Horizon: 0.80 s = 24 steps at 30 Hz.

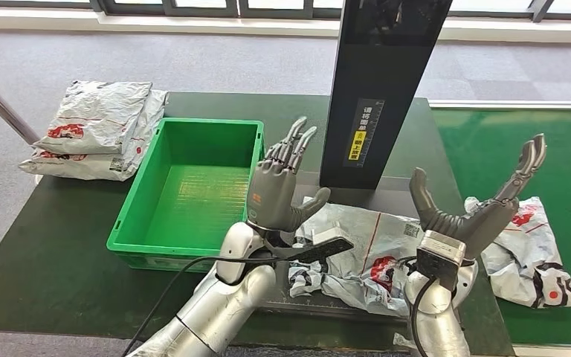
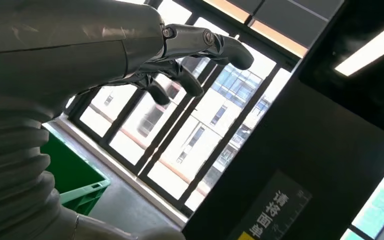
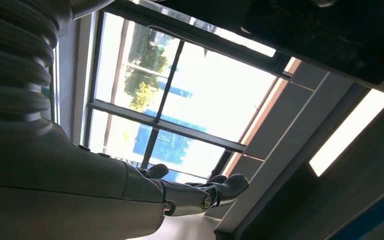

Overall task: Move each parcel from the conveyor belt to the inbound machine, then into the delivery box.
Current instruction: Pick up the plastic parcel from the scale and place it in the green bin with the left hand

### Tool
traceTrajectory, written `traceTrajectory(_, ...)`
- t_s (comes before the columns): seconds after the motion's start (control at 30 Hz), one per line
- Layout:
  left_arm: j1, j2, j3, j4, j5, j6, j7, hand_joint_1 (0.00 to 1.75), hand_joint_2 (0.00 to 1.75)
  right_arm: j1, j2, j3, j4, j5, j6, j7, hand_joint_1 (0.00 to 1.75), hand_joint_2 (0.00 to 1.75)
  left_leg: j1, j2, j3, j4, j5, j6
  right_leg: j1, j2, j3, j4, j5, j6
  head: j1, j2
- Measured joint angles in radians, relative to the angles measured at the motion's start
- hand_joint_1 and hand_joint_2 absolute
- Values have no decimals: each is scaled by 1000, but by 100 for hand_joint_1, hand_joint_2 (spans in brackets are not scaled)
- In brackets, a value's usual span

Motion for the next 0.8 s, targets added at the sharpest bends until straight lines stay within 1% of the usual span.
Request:
traceTrajectory(0.1,-1,0,5,-6,39,0,9,0,175,1,0,-1,-1,2,0,0,0,175,0,-1,0,0,0,0,0,0,0,0,0,0,0,0)
traceTrajectory(0.2,-18,-2,-3,33,97,-1,27,0,175,0,0,-1,-3,1,3,-1,0,175,0,-1,0,0,0,0,0,-1,0,0,0,0,0,0)
traceTrajectory(0.27,-45,-3,-37,106,178,-1,47,0,175,-1,0,-1,-3,-4,3,-1,0,175,0,-1,0,0,0,0,0,-1,0,0,0,0,0,0)
traceTrajectory(0.33,-70,-3,-91,187,250,-2,63,0,175,-3,0,-1,-3,-8,3,-1,0,175,0,-2,-1,0,0,0,0,-1,0,0,0,0,0,0)
traceTrajectory(0.43,-92,-4,-150,263,279,-3,69,0,175,-4,0,-1,-2,-10,3,-1,0,175,0,-1,0,0,0,0,0,-1,0,0,0,0,0,0)
traceTrajectory(0.53,-111,-4,-181,313,304,-11,72,0,175,-4,0,-1,-2,-12,2,-1,0,175,0,-2,0,0,0,0,0,-1,0,0,0,0,0,0)
traceTrajectory(0.57,-121,-4,-198,333,338,-32,74,0,175,-5,0,-1,-2,-14,2,-1,0,175,0,-2,0,0,0,0,0,-1,0,0,0,0,0,0)
traceTrajectory(0.63,-147,-4,-264,391,447,-127,71,0,175,-10,0,-1,0,-22,2,-1,0,175,0,-2,-1,0,0,0,0,-1,0,0,0,0,0,0)
traceTrajectory(0.7,-162,-3,-361,445,554,-252,60,0,175,-19,0,-1,5,-32,2,-1,0,175,0,-2,-1,0,0,0,0,-1,0,0,0,0,0,0)
traceTrajectory(0.73,-162,-3,-411,465,594,-297,55,0,175,-24,0,-1,7,-36,3,-1,0,175,0,-2,-1,0,0,0,0,-1,0,0,0,0,0,0)
traceTrajectory(0.8,-162,-3,-504,497,653,-344,57,0,175,-31,0,-1,12,-40,3,-1,0,175,0,-2,-1,0,0,0,0,-1,0,0,0,0,0,0)
